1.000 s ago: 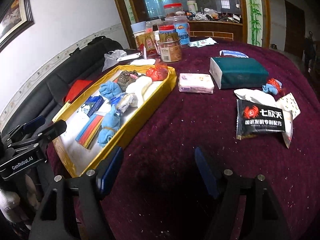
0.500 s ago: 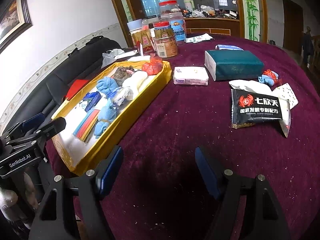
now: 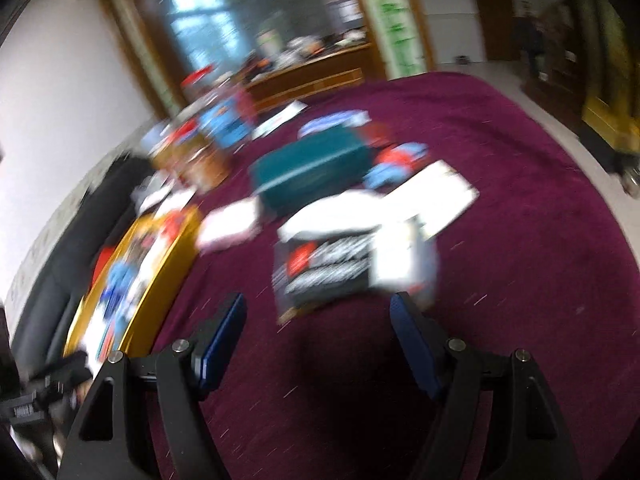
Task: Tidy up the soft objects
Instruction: 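Grasp pink tissue packet with left tool while right tool grasps clear plastic bag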
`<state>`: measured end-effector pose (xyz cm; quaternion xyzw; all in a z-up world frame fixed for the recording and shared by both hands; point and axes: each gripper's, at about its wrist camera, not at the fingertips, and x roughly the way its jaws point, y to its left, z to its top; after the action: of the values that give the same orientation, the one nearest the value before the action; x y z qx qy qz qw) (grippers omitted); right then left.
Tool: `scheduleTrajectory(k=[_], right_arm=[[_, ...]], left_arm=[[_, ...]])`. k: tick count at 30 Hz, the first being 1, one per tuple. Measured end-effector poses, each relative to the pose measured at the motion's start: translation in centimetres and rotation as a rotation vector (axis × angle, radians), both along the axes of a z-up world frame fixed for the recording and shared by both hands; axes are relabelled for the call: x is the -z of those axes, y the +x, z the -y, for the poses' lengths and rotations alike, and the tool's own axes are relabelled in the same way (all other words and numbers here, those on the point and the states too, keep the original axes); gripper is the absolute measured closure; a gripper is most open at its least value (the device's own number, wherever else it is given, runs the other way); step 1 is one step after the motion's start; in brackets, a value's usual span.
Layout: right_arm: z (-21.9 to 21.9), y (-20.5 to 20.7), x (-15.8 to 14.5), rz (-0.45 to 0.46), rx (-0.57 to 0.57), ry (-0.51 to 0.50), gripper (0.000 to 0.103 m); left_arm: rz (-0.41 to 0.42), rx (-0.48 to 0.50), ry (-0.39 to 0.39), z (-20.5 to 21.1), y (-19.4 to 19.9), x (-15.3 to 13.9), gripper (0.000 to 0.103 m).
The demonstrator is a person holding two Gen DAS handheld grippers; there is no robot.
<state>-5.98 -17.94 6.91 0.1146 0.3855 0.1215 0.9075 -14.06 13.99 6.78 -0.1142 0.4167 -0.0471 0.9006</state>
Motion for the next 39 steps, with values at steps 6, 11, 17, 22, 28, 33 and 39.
scheduleTrajectory(k=[6, 11, 17, 22, 28, 33, 39], right_arm=[[4.5, 4.7, 0.4, 0.038, 0.122, 0.030, 0.026], [6.7, 6.1, 2.0, -0.010, 0.132, 0.091, 0.026], [7.6, 6.4, 2.8, -0.051, 0.150, 0.122, 0.026], [7.5, 6.7, 3.1, -0.069, 0.144, 0.118, 0.026], [7.2, 6.9, 3.4, -0.091, 0.132, 0.114, 0.026], [7.3, 7.1, 3.6, -0.106, 0.137, 0.111, 0.026], [7.5, 7.0, 3.7, -0.108, 0.140, 0.115, 0.026]], left_arm=[[-0.049, 0.078, -0.004, 3.0, 3.9, -0.3, 0.009], [0.012, 0.246, 0.164, 7.6, 9.2, -2.1, 0.009], [-0.081, 0.376, 0.285, 10.0, 19.6, 0.3, 0.009], [-0.147, 0.420, 0.282, 10.3, 25.7, 2.4, 0.009], [-0.224, 0.471, 0.352, 11.2, 27.9, 5.2, 0.009], [-0.248, 0.496, 0.398, 12.2, 26.5, 5.7, 0.017], [-0.299, 0.640, 0.304, 14.0, 20.7, 4.6, 0.018]])
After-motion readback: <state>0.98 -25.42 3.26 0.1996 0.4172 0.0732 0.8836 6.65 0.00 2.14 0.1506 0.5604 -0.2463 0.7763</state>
